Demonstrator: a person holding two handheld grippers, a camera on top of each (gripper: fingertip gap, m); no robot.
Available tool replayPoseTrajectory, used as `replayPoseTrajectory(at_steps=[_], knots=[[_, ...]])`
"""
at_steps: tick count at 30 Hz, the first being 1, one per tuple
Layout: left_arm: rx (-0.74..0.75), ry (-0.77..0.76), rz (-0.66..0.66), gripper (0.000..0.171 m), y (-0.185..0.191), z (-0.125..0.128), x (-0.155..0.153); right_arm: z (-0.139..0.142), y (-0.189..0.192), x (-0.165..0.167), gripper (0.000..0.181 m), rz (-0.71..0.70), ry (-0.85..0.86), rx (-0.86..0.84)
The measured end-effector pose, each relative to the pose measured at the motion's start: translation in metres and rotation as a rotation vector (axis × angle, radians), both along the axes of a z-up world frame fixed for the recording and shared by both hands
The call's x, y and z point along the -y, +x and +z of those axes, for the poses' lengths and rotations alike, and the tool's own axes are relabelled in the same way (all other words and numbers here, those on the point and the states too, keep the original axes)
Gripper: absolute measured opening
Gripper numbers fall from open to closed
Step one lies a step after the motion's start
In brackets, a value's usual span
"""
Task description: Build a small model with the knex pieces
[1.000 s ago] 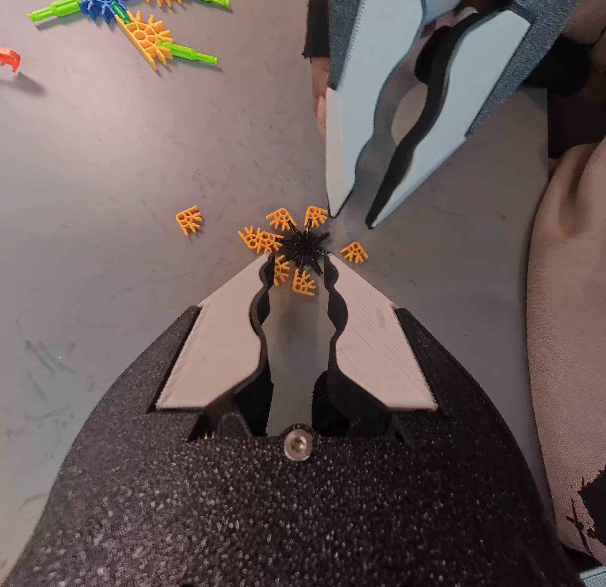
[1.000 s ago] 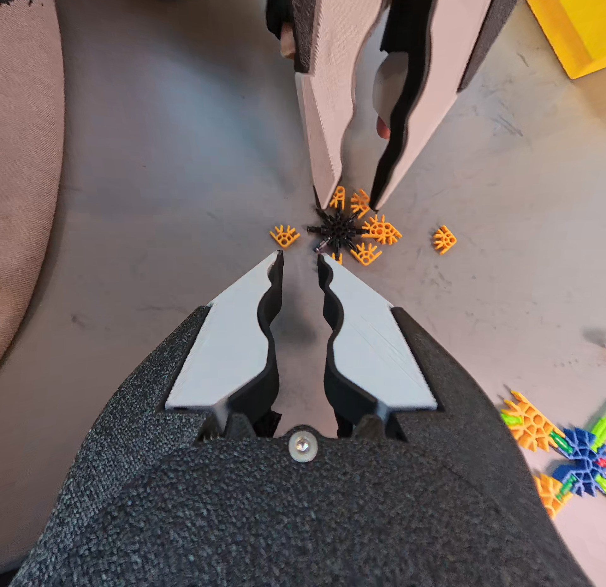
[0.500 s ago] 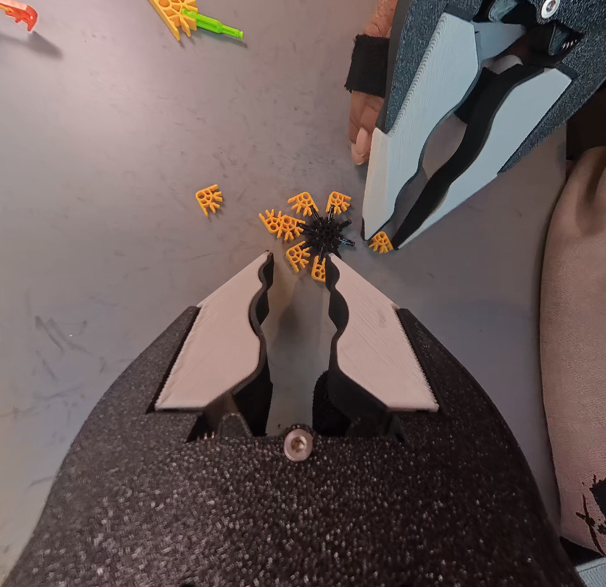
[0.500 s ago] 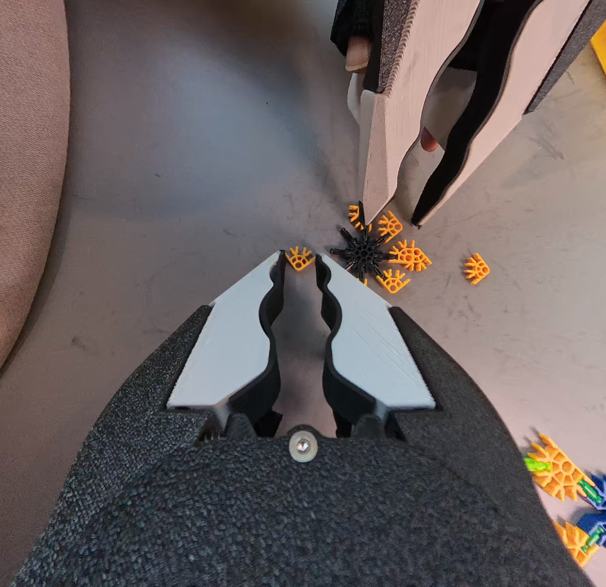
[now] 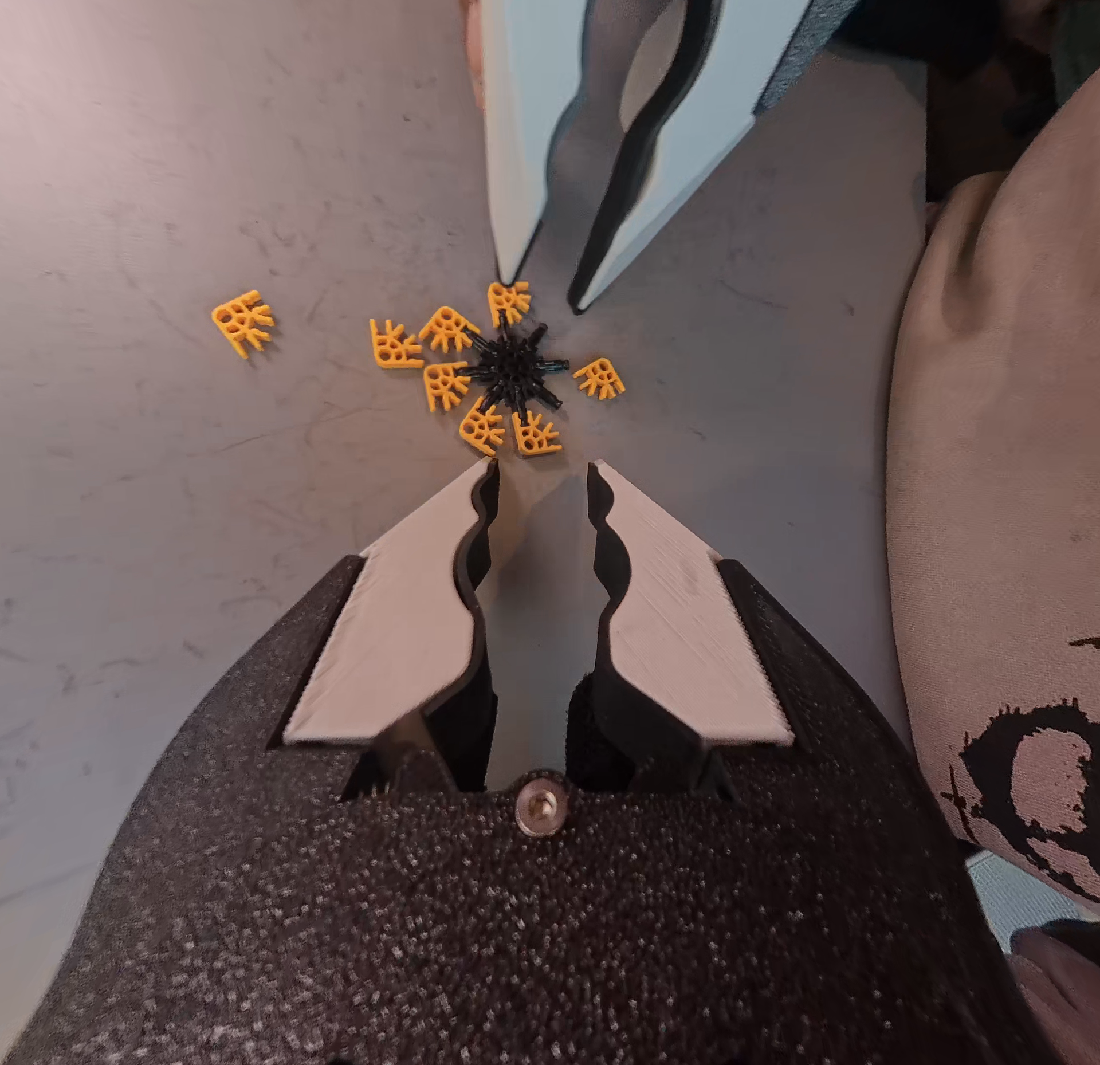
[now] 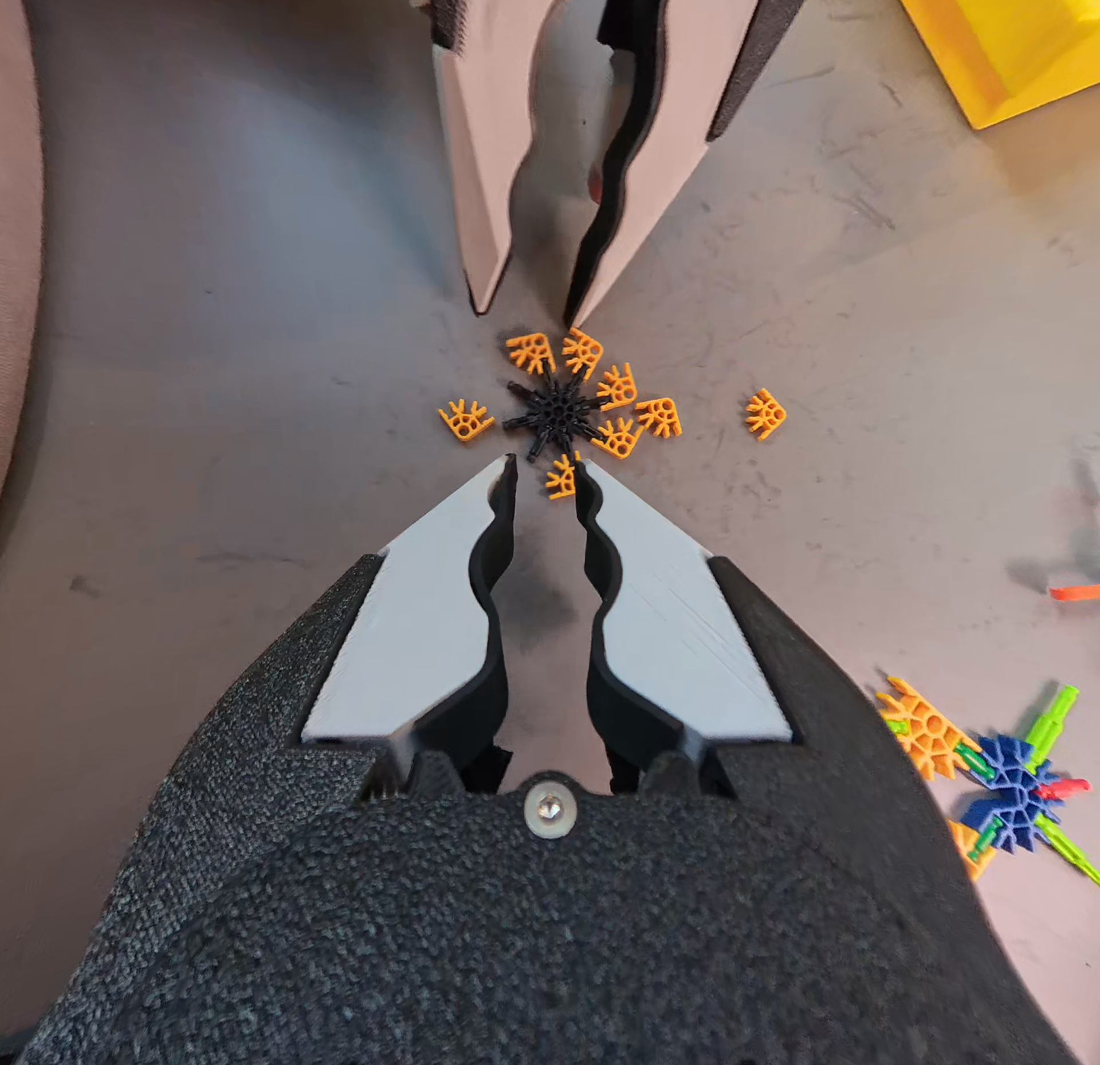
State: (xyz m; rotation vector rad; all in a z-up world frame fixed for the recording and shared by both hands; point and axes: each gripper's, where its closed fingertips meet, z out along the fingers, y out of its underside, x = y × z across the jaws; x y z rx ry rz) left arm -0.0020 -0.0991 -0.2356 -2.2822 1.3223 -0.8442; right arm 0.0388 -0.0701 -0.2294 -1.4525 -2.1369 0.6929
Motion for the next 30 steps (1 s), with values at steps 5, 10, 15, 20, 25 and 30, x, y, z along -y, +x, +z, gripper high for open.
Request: replayPoseTrajectory(at_steps=[5,10,15,20,25,30], knots=[[0.020,0.000,-0.104,0.030,0.011,0.001,0.017,-0.010,0.000,0.001,0.018,0.000,-0.028,0.023],[0.033,0.044,-0.066,0.030,0.006,0.007,0.007,-0.008,-0.002,-0.003,0.019,-0.001,-0.009,0.000],[0.097,0.177,-0.009,0.034,0.015,0.017,-0.016,0.007,0.004,0.022,0.019,0.106,-0.064,-0.023],[0.108,0.221,-0.027,0.039,0.026,0.012,-0.018,-0.006,-0.001,0.037,0.024,0.141,-0.043,0.023],[0.031,0.206,-0.035,0.034,0.019,-0.001,-0.016,-0.009,-0.005,0.039,0.015,0.119,-0.058,0.039],[0.010,0.186,-0.036,0.030,0.012,0.000,-0.014,-0.009,-0.003,0.044,0.012,0.139,-0.075,0.047]])
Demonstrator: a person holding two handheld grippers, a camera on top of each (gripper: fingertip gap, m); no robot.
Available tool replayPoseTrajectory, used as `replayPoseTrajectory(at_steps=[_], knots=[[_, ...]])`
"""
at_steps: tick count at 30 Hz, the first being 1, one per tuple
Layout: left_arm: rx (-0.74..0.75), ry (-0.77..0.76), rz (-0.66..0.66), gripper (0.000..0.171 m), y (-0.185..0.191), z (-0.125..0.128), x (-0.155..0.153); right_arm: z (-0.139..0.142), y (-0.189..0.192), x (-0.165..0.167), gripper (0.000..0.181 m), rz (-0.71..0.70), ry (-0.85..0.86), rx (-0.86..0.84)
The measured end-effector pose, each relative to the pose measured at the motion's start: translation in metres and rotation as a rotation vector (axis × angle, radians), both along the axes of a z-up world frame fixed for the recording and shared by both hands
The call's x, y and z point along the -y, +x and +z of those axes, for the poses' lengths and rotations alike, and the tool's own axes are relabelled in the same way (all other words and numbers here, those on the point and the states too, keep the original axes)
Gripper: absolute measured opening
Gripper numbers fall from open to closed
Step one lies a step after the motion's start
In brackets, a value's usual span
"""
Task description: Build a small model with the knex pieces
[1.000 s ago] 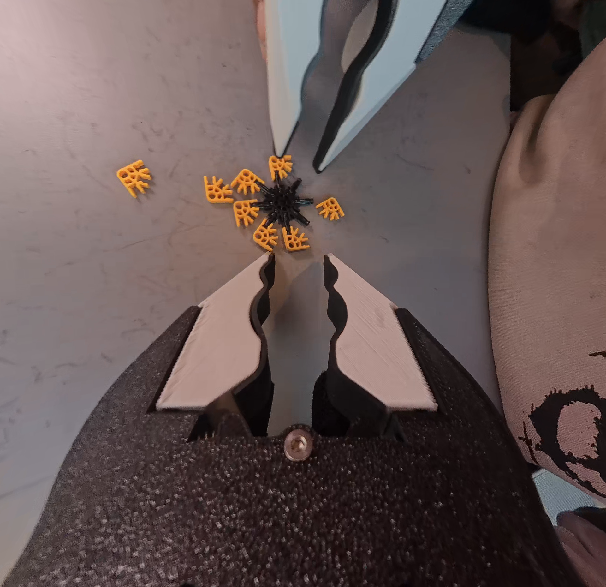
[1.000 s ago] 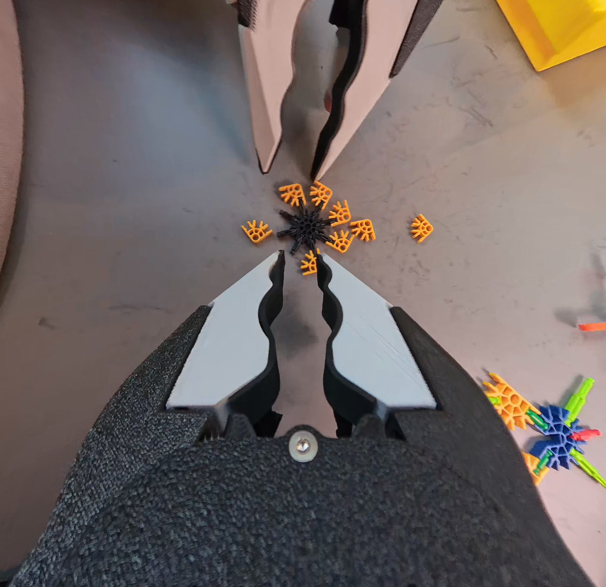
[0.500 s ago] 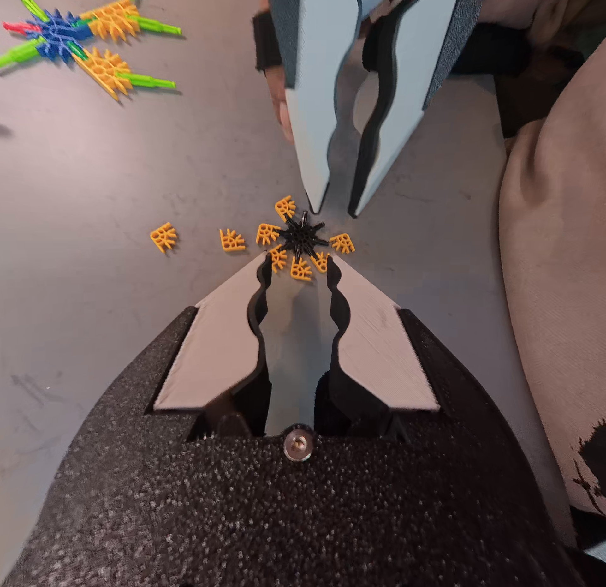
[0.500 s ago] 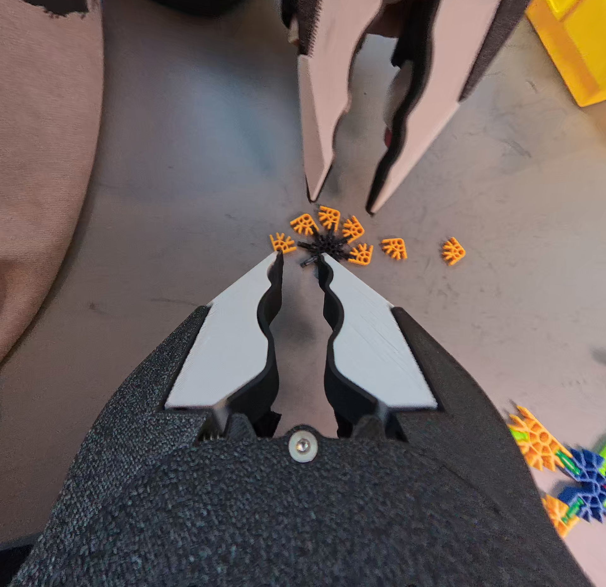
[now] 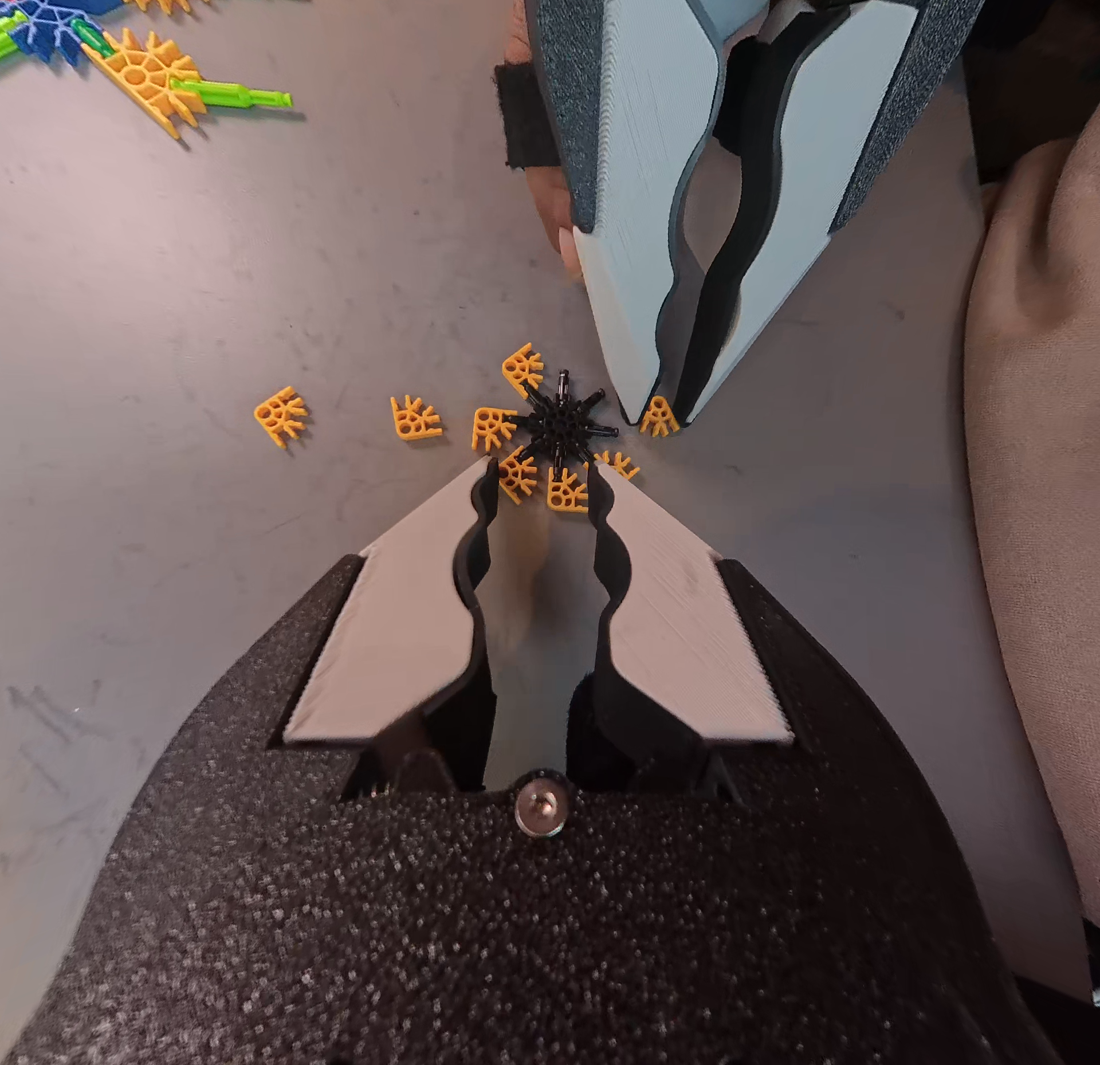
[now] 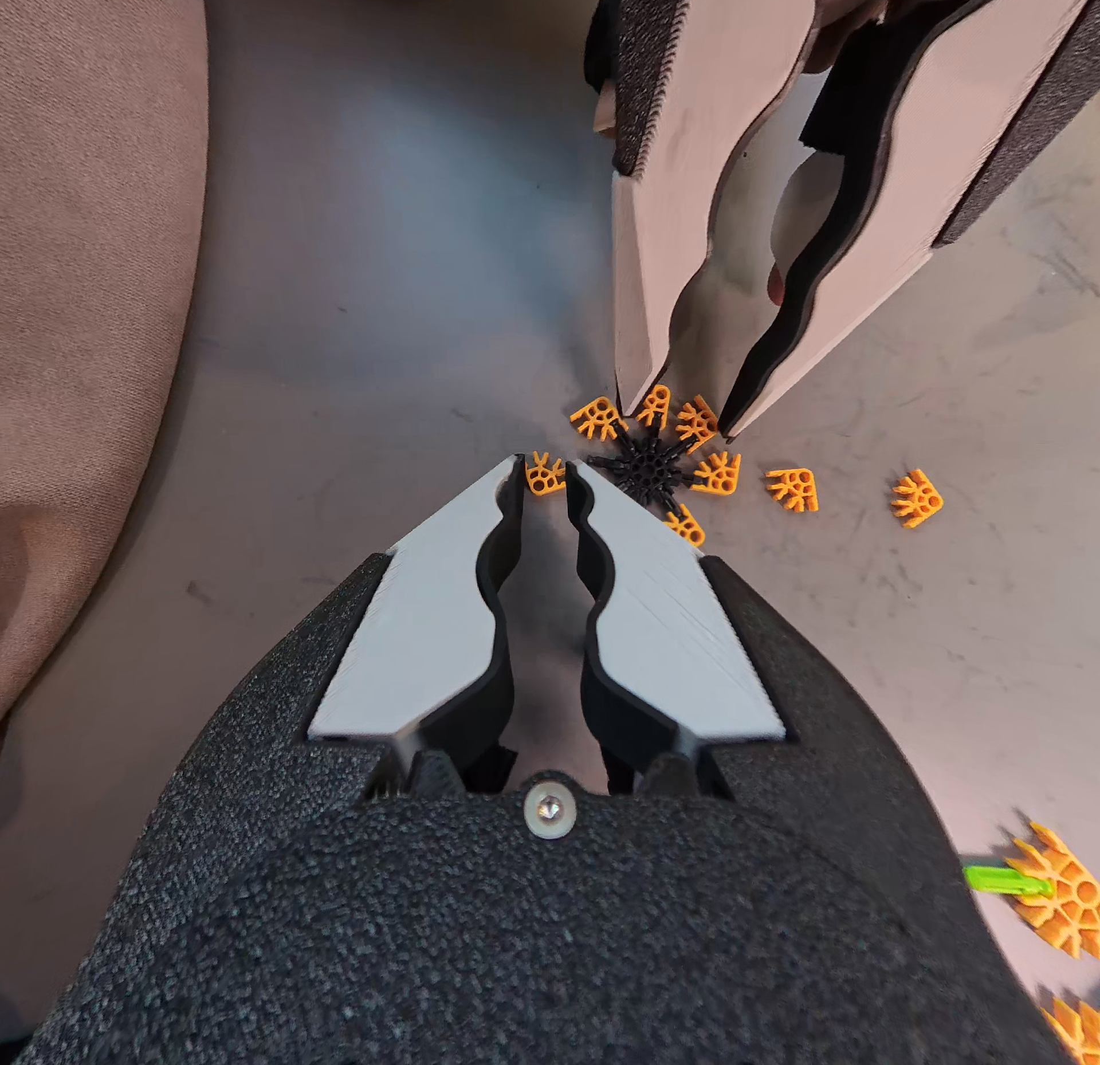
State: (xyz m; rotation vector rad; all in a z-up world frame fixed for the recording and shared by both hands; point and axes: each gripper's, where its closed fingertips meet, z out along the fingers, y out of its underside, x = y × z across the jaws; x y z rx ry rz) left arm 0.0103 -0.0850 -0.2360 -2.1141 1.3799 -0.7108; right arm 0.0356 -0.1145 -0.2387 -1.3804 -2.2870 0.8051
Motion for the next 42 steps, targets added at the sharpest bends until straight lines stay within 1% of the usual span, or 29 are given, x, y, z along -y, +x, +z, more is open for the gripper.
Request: replayPoseTrajectory(at_steps=[3,7,9,12,14,17,22,25,28,31,32,34,35,37,39,42], knots=[[0.007,0.012,0.004,0.030,-0.003,0.005,-0.001,0.004,0.003,0.000,0.005,0.012,-0.035,-0.016],[0.110,-0.003,0.000,0.030,0.003,0.022,0.001,0.022,0.002,-0.005,0.009,0.002,-0.096,-0.094],[0.111,-0.003,0.001,0.030,0.003,0.021,0.000,0.019,0.004,-0.003,0.014,0.019,-0.070,-0.078],[0.098,-0.009,0.006,0.030,0.002,0.016,-0.001,0.004,0.004,-0.003,0.022,0.021,0.002,-0.022],[0.098,-0.017,0.005,0.030,0.003,0.015,-0.001,-0.001,0.004,-0.002,0.022,0.018,0.026,0.009],[0.102,-0.030,-0.002,0.030,0.005,0.014,0.001,-0.002,0.003,-0.003,0.018,-0.039,0.017,0.071],[0.127,-0.049,0.000,0.030,0.007,0.014,0.001,-0.002,0.004,-0.002,0.015,-0.018,0.044,0.052],[0.176,-0.049,0.038,0.030,0.008,0.019,-0.006,0.009,-0.001,-0.017,0.015,-0.050,0.072,-0.032],[0.294,-0.057,0.171,0.030,0.005,0.034,-0.029,0.039,-0.013,-0.043,0.014,-0.150,0.102,-0.204],[0.509,-0.187,0.309,0.028,0.001,0.054,-0.047,0.064,-0.019,-0.066,0.015,-0.204,0.228,-0.366],[0.592,-0.235,0.324,0.028,0.000,0.062,-0.050,0.069,-0.021,-0.071,0.014,-0.217,0.275,-0.401],[0.742,-0.319,0.301,0.028,0.001,0.081,-0.047,0.078,-0.023,-0.078,0.000,-0.237,0.373,-0.467],[0.783,-0.342,0.294,0.027,0.002,0.087,-0.047,0.081,-0.024,-0.079,0.000,-0.238,0.410,-0.487],[0.780,-0.352,0.295,0.025,0.003,0.086,-0.046,0.083,-0.025,-0.080,0.004,-0.242,0.436,-0.498],[0.698,-0.332,0.308,0.024,0.004,0.074,-0.046,0.082,-0.025,-0.079,0.003,-0.238,0.428,-0.494],[0.598,-0.255,0.344,0.022,-0.003,0.063,-0.051,0.077,-0.025,-0.078,0.003,-0.241,0.377,-0.478]])
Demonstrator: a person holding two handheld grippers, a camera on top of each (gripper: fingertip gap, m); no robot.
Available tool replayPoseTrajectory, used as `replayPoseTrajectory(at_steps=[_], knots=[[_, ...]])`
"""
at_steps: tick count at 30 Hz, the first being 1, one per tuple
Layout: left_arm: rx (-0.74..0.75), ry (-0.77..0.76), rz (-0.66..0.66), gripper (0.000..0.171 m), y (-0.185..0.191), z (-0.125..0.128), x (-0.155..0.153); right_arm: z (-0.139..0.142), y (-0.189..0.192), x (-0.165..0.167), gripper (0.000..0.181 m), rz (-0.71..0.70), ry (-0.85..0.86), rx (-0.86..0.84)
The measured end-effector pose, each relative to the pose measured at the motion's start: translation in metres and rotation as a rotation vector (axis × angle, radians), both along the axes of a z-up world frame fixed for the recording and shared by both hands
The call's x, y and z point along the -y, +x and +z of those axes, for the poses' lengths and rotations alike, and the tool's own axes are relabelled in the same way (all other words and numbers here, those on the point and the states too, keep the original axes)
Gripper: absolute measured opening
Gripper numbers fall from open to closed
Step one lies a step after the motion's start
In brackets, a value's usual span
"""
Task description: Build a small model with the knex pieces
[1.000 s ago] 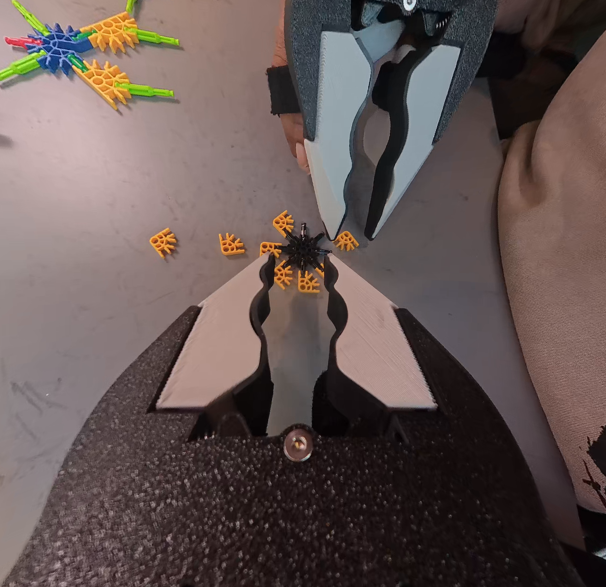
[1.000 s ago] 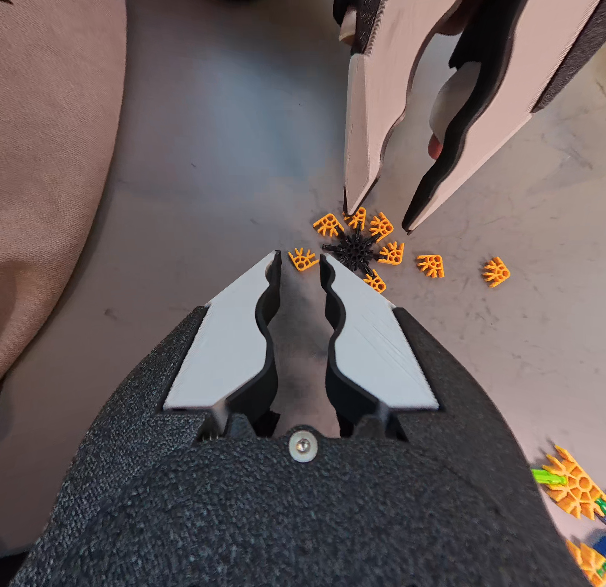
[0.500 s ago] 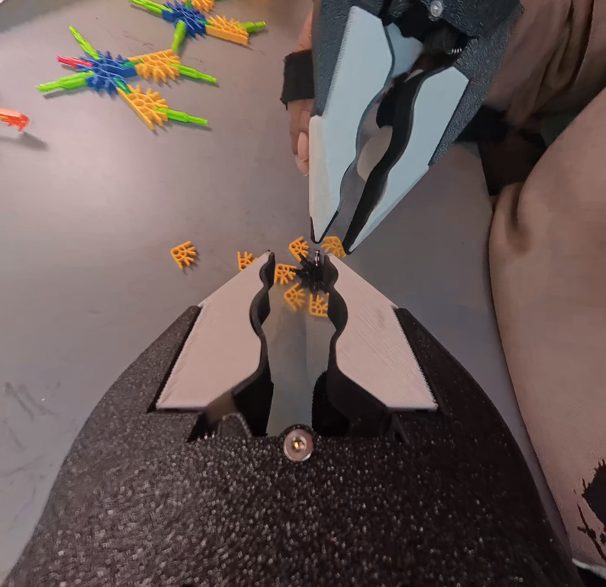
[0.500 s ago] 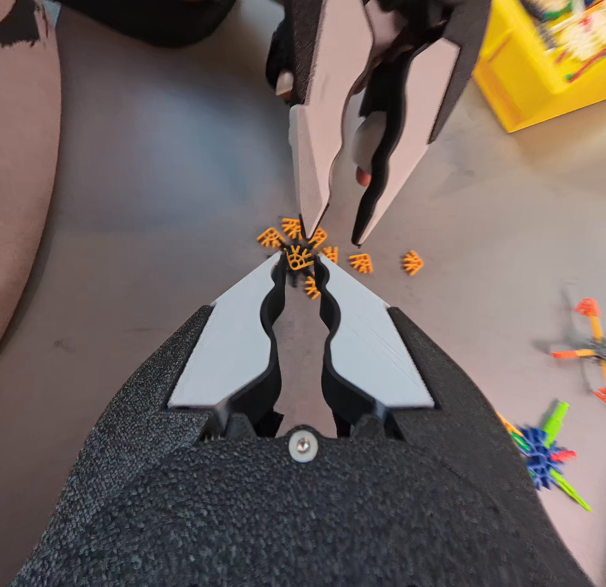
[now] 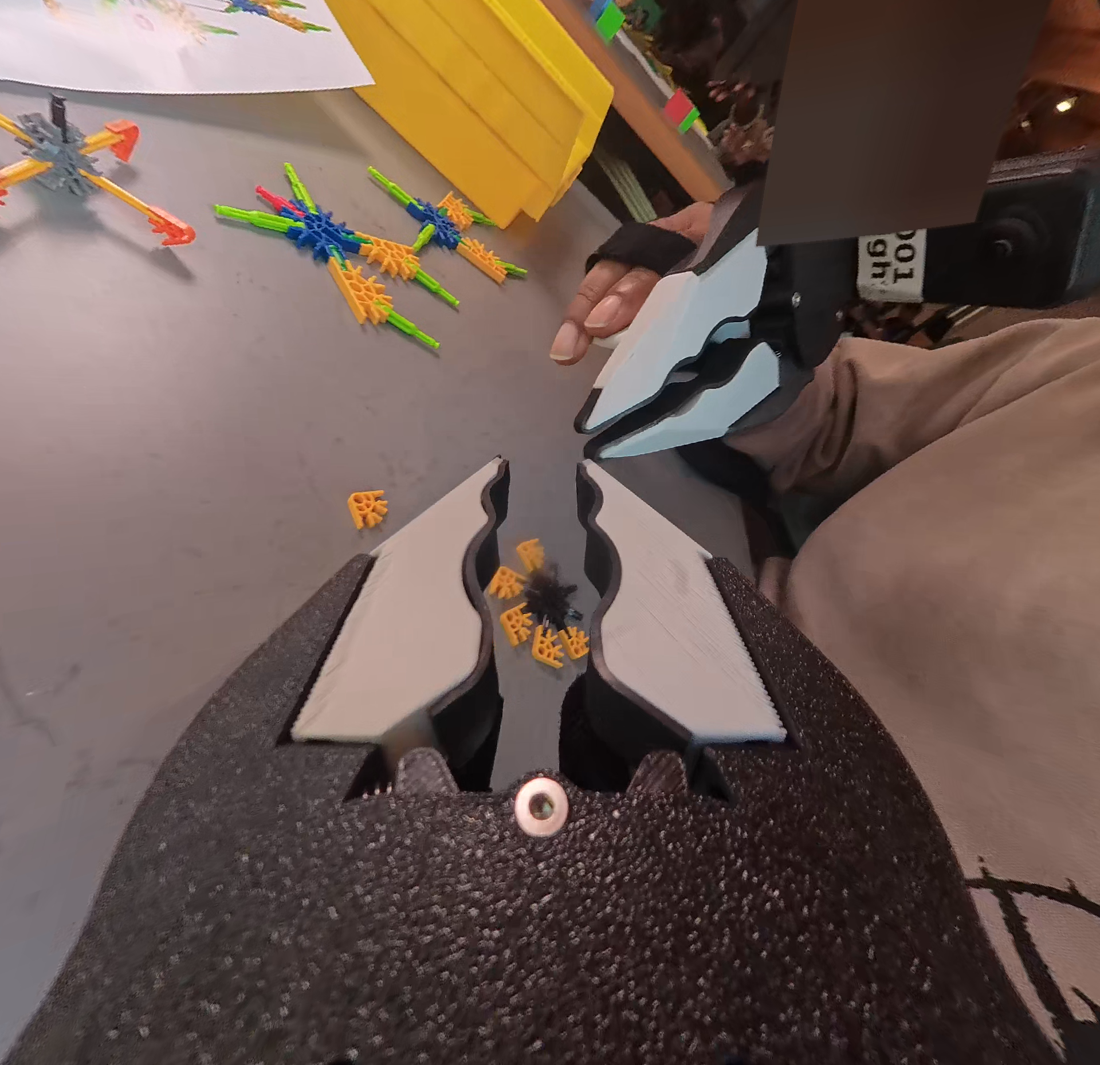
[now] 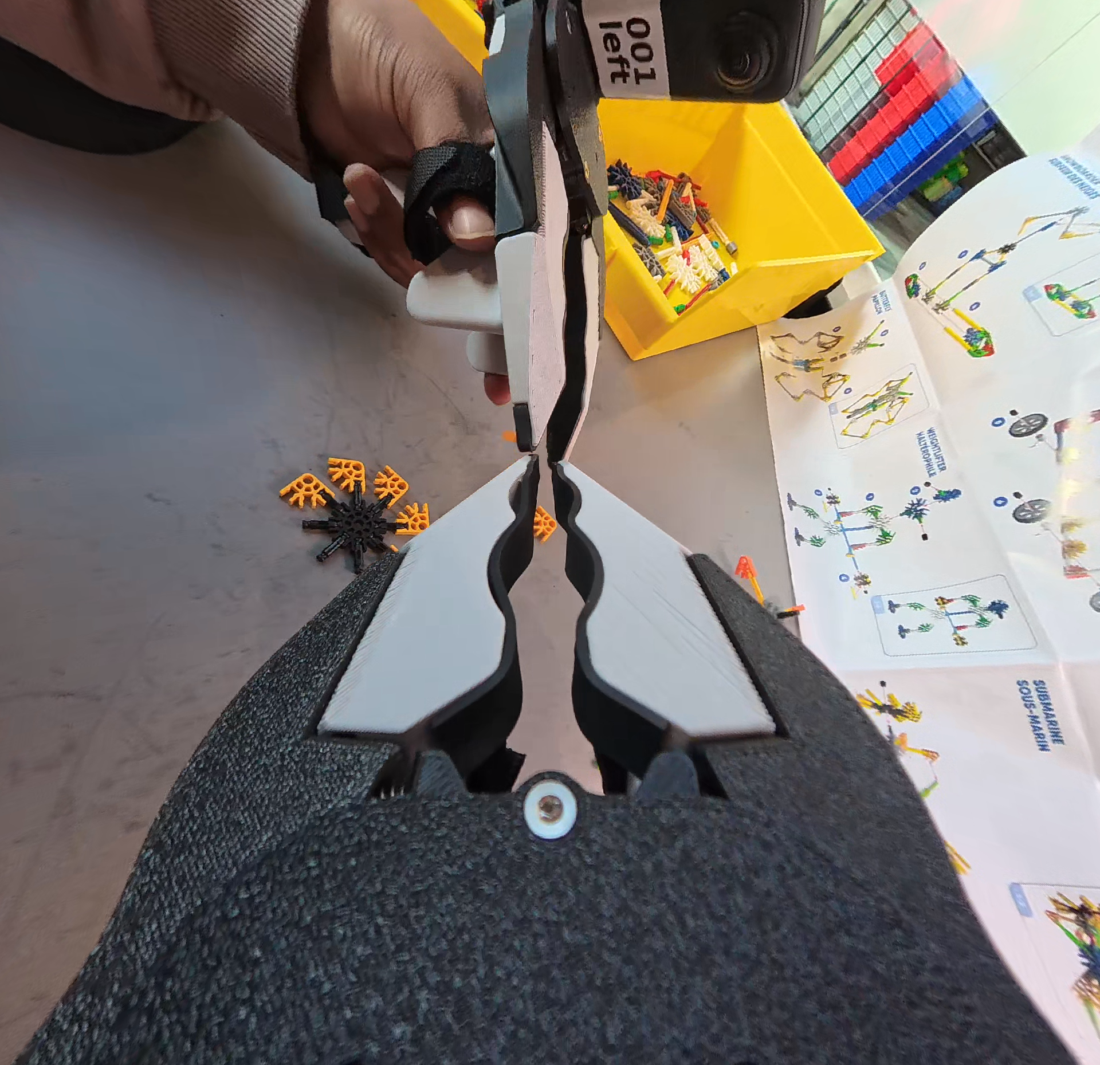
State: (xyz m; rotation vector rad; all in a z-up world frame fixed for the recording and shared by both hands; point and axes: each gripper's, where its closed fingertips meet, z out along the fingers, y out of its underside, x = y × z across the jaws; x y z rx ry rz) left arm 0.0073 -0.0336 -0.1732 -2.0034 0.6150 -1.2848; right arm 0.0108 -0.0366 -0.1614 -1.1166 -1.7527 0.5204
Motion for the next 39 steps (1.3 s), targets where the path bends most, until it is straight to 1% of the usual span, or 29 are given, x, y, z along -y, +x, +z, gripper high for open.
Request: replayPoseTrajectory(at_steps=[2,4,6,8,10,12,14,15,18,19,21,23,26,31,33,36,39], knots=[[-0.146,0.059,0.056,0.022,-0.014,-0.013,-0.009,-0.001,0.000,-0.002,0.003,-0.006,-0.039,-0.002],[-0.339,0.134,0.123,0.023,-0.035,-0.028,-0.021,-0.005,0.001,-0.006,0.004,-0.024,-0.056,0.013],[-0.479,0.193,0.162,0.023,-0.052,-0.037,-0.028,-0.010,0.002,-0.010,0.004,-0.037,-0.054,0.026],[-0.541,0.198,0.135,0.025,-0.058,-0.042,-0.024,-0.014,0.003,-0.013,0.005,-0.051,-0.057,0.039],[-0.563,0.173,0.060,0.029,-0.057,-0.048,-0.013,-0.016,0.003,-0.015,0.005,-0.058,-0.066,0.046],[-0.582,0.164,-0.011,0.030,-0.054,-0.054,-0.002,-0.018,0.004,-0.016,0.005,-0.062,-0.087,0.051],[-0.635,0.164,-0.053,0.030,-0.054,-0.063,0.003,-0.020,0.004,-0.018,0.005,-0.067,-0.111,0.050],[-0.661,0.169,-0.065,0.029,-0.055,-0.066,0.005,-0.020,0.004,-0.018,0.005,-0.068,-0.120,0.051],[-0.725,0.208,-0.066,0.017,-0.058,-0.069,0.003,-0.022,0.005,-0.020,0.005,-0.073,-0.131,0.052],[-0.735,0.218,-0.067,0.016,-0.058,-0.069,0.003,-0.022,0.005,-0.020,0.005,-0.072,-0.134,0.051],[-0.756,0.248,-0.074,0.006,-0.057,-0.069,0.002,-0.022,0.003,-0.018,0.005,-0.065,-0.151,0.042],[-0.756,0.284,-0.080,0.005,-0.054,-0.067,0.001,-0.023,0.002,-0.015,0.005,-0.051,-0.177,0.036],[-0.698,0.313,-0.096,0.005,-0.046,-0.061,0.003,-0.026,0.000,-0.008,0.009,-0.021,-0.214,0.039],[-0.532,0.451,-0.135,0.005,-0.019,-0.025,0.013,-0.030,-0.003,0.004,0.021,0.031,-0.256,0.055],[-0.490,0.509,-0.166,0.005,-0.008,-0.016,0.020,-0.027,-0.004,0.012,0.023,0.057,-0.295,0.044],[-0.499,0.540,-0.214,0.005,0.003,-0.018,0.029,-0.025,-0.004,0.018,0.022,0.086,-0.349,0.039],[-0.505,0.534,-0.238,0.004,0.007,-0.023,0.032,-0.032,0.000,0.024,0.018,0.119,-0.380,0.087]])
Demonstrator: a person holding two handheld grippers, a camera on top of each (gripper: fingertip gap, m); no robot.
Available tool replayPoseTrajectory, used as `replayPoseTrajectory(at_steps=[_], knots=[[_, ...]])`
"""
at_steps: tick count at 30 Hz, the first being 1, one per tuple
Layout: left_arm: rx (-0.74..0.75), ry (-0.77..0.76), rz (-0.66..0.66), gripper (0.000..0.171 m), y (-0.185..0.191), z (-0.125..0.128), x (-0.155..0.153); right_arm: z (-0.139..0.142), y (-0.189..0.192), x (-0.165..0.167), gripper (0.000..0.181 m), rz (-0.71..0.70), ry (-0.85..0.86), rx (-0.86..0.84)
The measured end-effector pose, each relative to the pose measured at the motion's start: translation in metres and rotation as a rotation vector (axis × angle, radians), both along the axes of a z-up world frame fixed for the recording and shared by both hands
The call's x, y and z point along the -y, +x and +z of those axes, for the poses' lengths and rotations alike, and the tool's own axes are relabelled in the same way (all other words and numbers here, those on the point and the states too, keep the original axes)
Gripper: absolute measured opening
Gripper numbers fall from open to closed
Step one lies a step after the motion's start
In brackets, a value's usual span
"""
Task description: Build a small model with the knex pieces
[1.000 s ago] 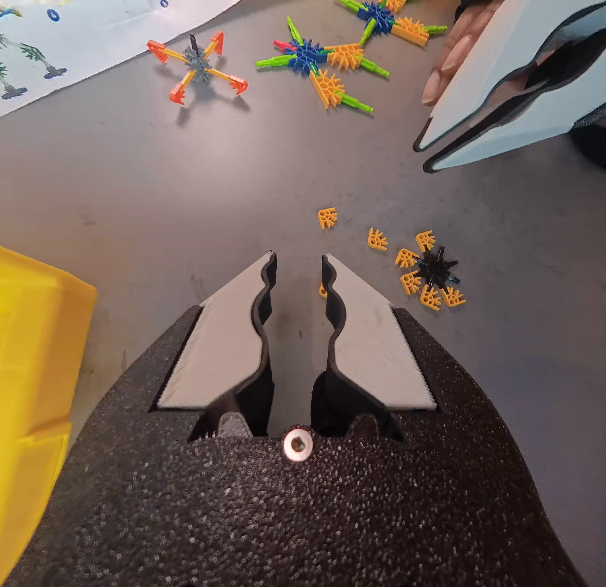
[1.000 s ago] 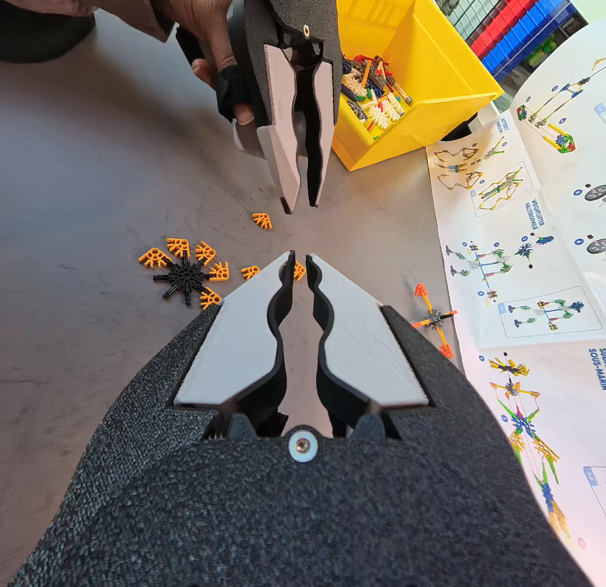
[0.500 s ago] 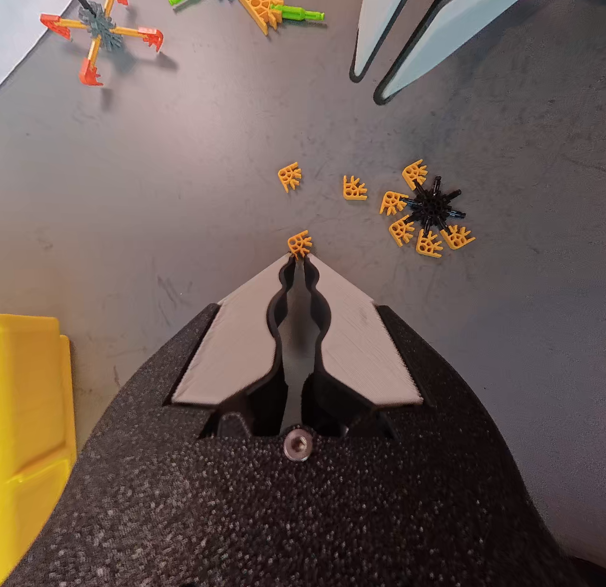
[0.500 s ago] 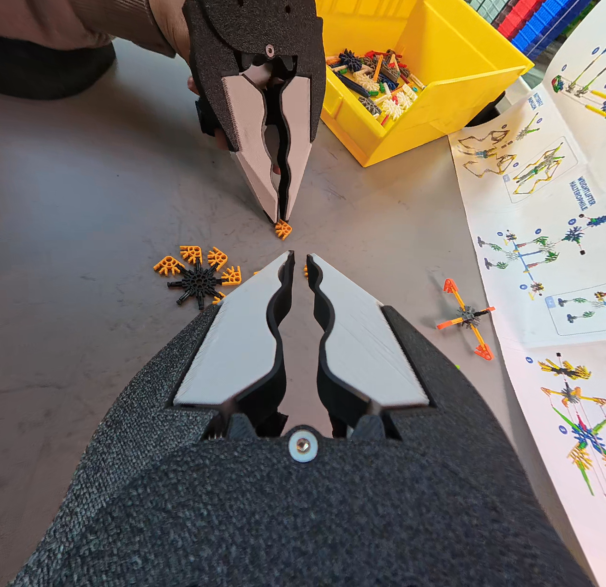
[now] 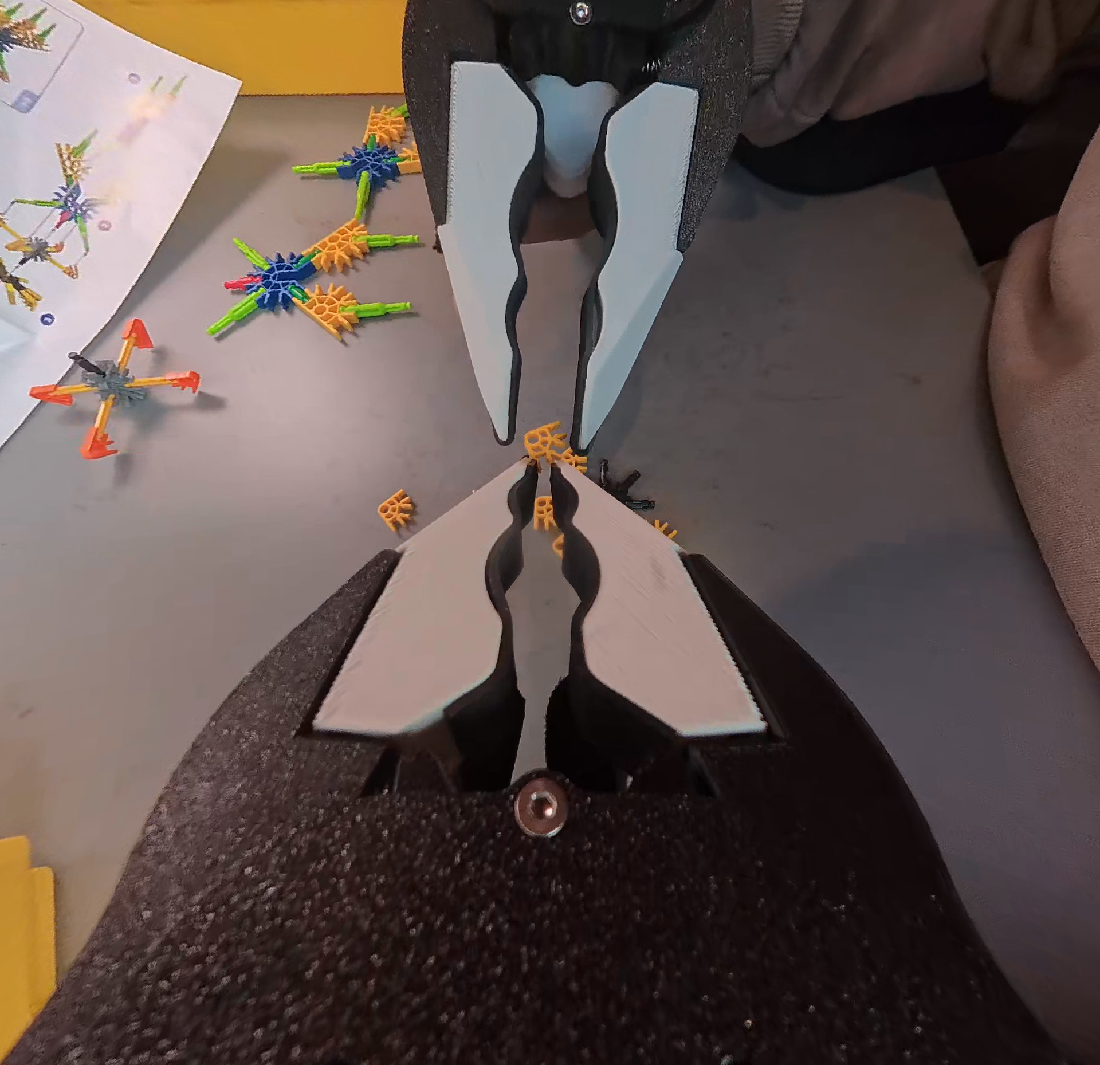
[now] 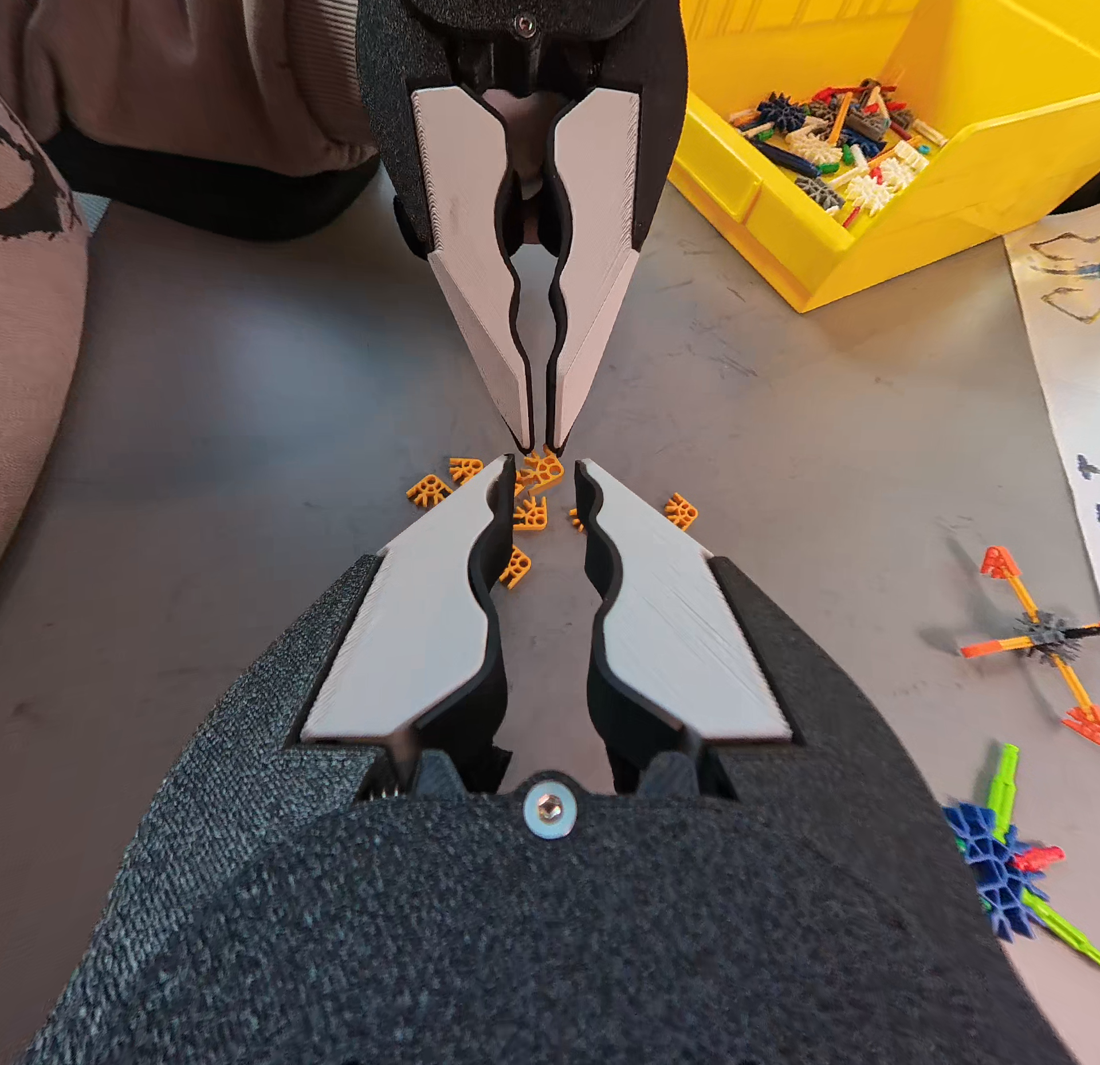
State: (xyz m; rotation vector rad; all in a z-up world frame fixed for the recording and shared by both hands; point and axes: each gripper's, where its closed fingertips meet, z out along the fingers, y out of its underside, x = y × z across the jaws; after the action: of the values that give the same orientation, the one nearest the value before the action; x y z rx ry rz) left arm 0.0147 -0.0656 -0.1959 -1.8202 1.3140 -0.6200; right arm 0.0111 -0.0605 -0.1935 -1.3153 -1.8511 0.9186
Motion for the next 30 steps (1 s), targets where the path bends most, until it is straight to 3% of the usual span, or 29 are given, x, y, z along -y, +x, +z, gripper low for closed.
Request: replayPoseTrajectory(at_steps=[5,11,22,30], knots=[[-0.021,-0.014,-0.018,0.000,0.003,-0.007,0.003,-0.010,0.004,0.008,0.008,0.049,0.006,0.053],[-0.048,-0.029,0.009,0.000,-0.002,-0.014,-0.001,-0.021,0.011,0.006,0.016,0.059,0.033,0.122],[-0.078,-0.164,0.037,0.018,-0.003,-0.036,0.000,-0.040,0.010,-0.018,0.020,-0.105,-0.012,0.252],[-0.124,-0.168,0.041,0.022,-0.011,-0.042,0.000,-0.044,0.015,-0.024,0.015,-0.124,0.015,0.310]])
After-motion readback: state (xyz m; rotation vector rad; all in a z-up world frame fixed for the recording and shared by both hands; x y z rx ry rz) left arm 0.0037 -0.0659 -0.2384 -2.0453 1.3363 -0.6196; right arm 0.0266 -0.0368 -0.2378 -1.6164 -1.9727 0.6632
